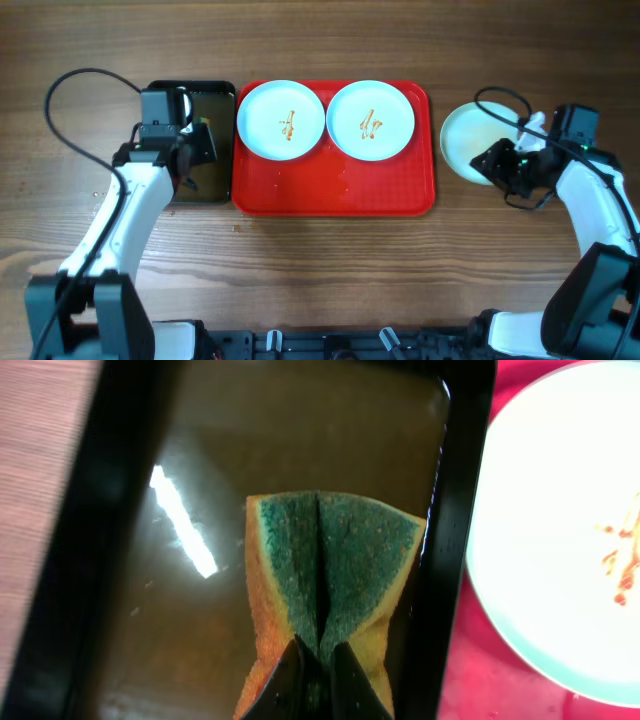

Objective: Clean dirty plates on tray and stack at the side
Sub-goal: 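Release the plate and dip the sponge in the black tray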

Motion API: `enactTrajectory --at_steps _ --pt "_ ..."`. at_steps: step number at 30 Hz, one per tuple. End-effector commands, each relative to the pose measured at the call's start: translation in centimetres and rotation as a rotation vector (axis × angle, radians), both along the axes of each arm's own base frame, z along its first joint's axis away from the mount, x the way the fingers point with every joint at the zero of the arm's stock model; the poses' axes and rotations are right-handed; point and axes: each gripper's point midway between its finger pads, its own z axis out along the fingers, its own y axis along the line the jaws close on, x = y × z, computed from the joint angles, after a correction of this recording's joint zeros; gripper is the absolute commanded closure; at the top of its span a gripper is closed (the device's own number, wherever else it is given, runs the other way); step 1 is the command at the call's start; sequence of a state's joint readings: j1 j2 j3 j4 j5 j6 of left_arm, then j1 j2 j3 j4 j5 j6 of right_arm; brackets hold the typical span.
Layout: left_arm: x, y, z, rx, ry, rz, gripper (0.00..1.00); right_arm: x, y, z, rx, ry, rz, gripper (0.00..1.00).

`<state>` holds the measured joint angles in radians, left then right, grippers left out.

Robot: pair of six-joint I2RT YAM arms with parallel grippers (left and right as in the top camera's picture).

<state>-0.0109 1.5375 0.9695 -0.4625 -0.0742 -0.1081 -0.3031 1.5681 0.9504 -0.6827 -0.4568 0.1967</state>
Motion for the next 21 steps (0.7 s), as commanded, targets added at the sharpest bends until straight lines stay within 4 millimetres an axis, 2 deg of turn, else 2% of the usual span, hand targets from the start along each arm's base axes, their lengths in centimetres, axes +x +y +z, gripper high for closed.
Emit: enactTrajectory --at_steps 1,5,6,7,8,9,11,14,17,21 --pt "0.8 -1.4 -2.8 0.006 0.042 -0.191 0.96 -0.1 2.6 -0.4 -0.027 -0.016 0.139 0.66" --pt "1.5 -1.4 -4.9 0.01 0.062 -0.198 0.96 0.0 4.1 -0.7 -0.077 -0.014 0.196 0.67" --pt "1.4 -1.4 -5.2 0.009 0.071 -0.198 0.91 0.0 4.3 -0.7 -0.08 -0.013 0.201 0.67" --pt "1.4 -1.4 -5.2 0.01 0.071 -0.198 0.49 0.0 4.4 -0.7 -0.08 -0.016 0.206 0.67" --pt "1.6 -1.4 -5.1 0.01 0.066 -0.198 0.38 0.0 4.4 -0.7 -0.08 -0.016 0.205 0.67" --pt "1.7 -1.4 -5.0 0.011 0.059 -0.198 0.35 0.0 4.4 -0.7 -0.08 -0.016 0.205 0.67" --pt "1.9 -1.2 -4.8 0.017 0.048 -0.194 0.16 0.0 4.4 -0.7 -0.08 -0.015 0.205 0.67" --pt "2.4 -1.2 -4.5 0.018 0.026 -0.191 0.1 -0.1 4.4 -0.7 -0.079 -0.013 0.205 0.67" --pt "2.8 -1.1 -4.4 0.02 0.007 -0.188 0.09 -0.1 4.4 -0.7 -0.079 -0.012 0.205 0.67" --pt "3.1 -1.1 -6.2 0.017 0.03 -0.188 0.09 -0.1 4.4 -0.7 -0.079 -0.012 0.205 0.67"
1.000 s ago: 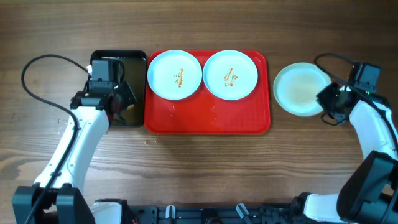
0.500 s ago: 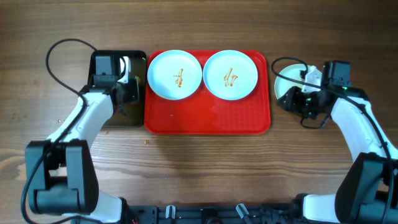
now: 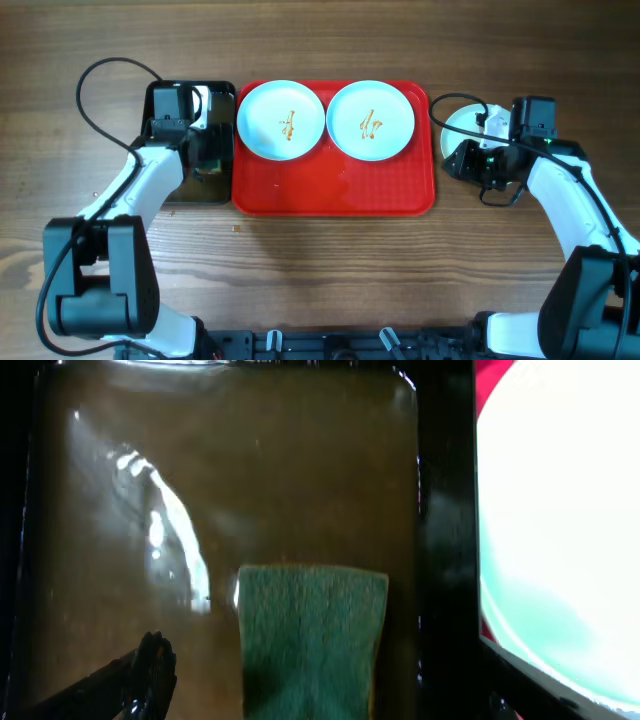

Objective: Clean dirty plates on tray and stack at the side
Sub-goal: 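Release the plate and dip the sponge in the black tray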

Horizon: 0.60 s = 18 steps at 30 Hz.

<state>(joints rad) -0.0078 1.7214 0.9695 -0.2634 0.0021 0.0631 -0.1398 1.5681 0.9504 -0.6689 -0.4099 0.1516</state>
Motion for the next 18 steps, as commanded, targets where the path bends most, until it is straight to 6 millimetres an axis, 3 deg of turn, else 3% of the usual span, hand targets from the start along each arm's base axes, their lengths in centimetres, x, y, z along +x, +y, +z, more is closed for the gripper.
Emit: enactTrajectory --at_steps 1,5,8,11,12,13,14,18 --pt "-0.3 0.1 -2.5 -0.003 0.055 -0.005 0.09 -0.3 -0.1 -0.4 -0.017 0.006 0.015 0.67" --pt "-0.4 0.1 -4.3 -0.003 0.087 -0.005 0.12 -0.4 -0.1 -0.5 -0.016 0.011 0.015 0.67" --pt "-0.2 0.1 -4.3 -0.004 0.077 -0.005 0.31 -0.4 -0.1 -0.5 -0.016 0.013 0.015 0.67" --pt "-0.2 0.1 -4.3 -0.004 0.079 -0.005 0.36 -0.5 -0.1 -0.5 -0.016 0.015 0.015 0.67" --pt "-0.2 0.1 -4.3 -0.004 0.08 -0.005 0.53 -0.5 0.0 -0.5 -0.016 0.017 0.015 0.67" --pt "-0.3 0.0 -4.3 -0.009 0.082 -0.009 0.86 -0.5 0.0 -0.5 -0.015 0.017 0.015 0.67" --pt "-0.3 0.0 -4.4 -0.011 0.086 -0.009 0.96 -0.5 0.0 -0.5 -0.015 0.017 0.015 0.67" --pt "-0.3 0.0 -3.8 -0.01 0.077 -0.009 0.96 -0.7 0.0 -0.5 -0.015 0.024 0.016 0.67"
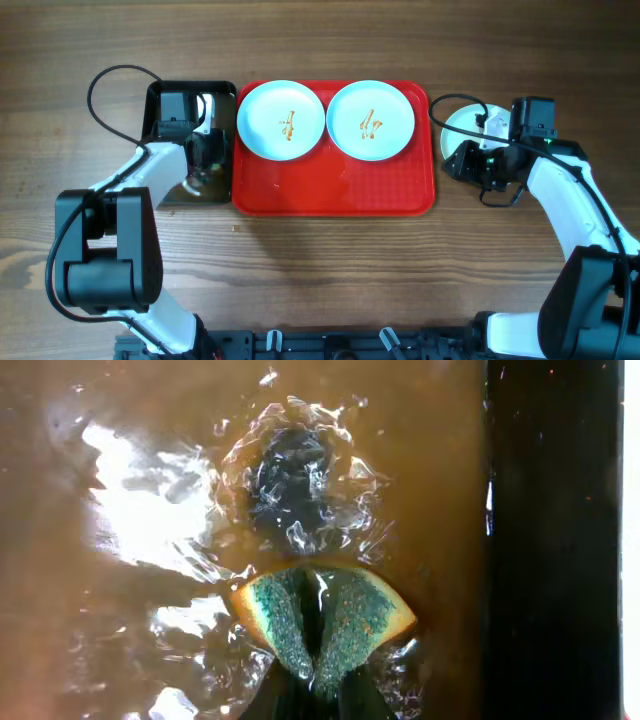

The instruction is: Clean dirty plates on tray and stack at the side

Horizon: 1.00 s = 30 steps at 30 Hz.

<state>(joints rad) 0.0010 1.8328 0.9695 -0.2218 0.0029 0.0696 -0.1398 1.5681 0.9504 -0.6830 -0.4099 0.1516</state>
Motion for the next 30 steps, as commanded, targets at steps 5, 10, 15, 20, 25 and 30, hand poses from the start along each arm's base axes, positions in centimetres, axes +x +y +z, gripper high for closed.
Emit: enactTrajectory --at_steps 5,10,15,20,25,30 --pt "-1.5 -0.4 0.1 -0.013 0.054 -0.011 0.33 -0.4 -0.1 -0.5 -0.016 0.009 0.015 0.67" --pt "-2.9 -0.4 -0.5 -0.022 0.117 0.008 0.67 -0.4 -0.1 -0.4 -0.016 0.009 0.015 0.67" --pt "-2.6 -0.4 0.0 -0.024 0.098 0.014 0.85 -0.4 0.0 -0.4 -0.015 0.009 0.016 0.67" --pt "-1.6 -0.4 4.7 -0.026 -0.025 0.013 0.34 1.5 2.8 2.7 0.011 -0.078 0.103 0.64" --pt "-2.3 -3.6 9.1 -0.255 -0.085 0.038 0.73 1.0 7.7 3.8 0.017 -0.106 0.241 0.87" --pt "-5.7 -8.3 8.7 -0.496 0.081 0.007 0.96 -1.2 11.2 2.7 0.009 -0.048 0.318 0.96"
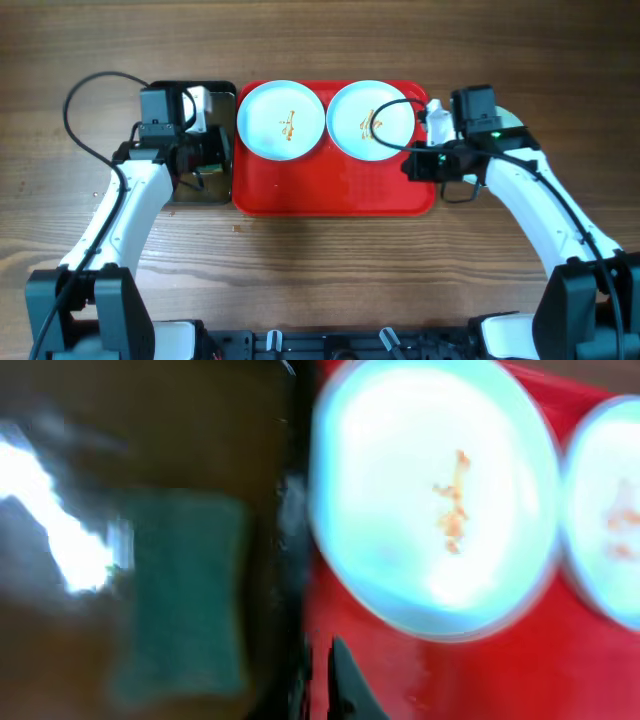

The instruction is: Clean dirty plates on tray and stack at the side

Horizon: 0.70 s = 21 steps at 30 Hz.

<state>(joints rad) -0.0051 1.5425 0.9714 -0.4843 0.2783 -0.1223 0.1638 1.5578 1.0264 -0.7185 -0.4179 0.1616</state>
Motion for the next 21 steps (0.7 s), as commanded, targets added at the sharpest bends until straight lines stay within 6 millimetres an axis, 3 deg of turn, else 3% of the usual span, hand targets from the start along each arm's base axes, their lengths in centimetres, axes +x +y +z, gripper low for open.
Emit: enactTrajectory --at_steps 1,3,11,15,21 --pt "-2.2 -4.0 0.1 -0.161 0.093 -0.052 0.96 -0.8 1.6 -0.3 -0.02 0.01 0.028 0.96" --pt "-2.8 -5.2 -0.3 -0.154 0.108 -0.087 0.96 -1.1 1.4 -1.5 -0.076 0.04 -0.007 0.96" --pt "-7.1 -7.2 -5.5 -0.008 0.243 -0.163 0.96 -2.1 1.1 -5.2 -0.117 0.157 -0.02 0.96" --pt "-9.1 -6.9 -8.0 0.0 0.336 -0.148 0.96 -3.3 0.8 -6.5 -0.137 0.233 -0.022 0.96" --pt "-12.0 -6.2 -9.4 0.016 0.446 -0.138 0.96 -5.9 0.0 -8.4 -0.16 0.299 -0.023 0.96"
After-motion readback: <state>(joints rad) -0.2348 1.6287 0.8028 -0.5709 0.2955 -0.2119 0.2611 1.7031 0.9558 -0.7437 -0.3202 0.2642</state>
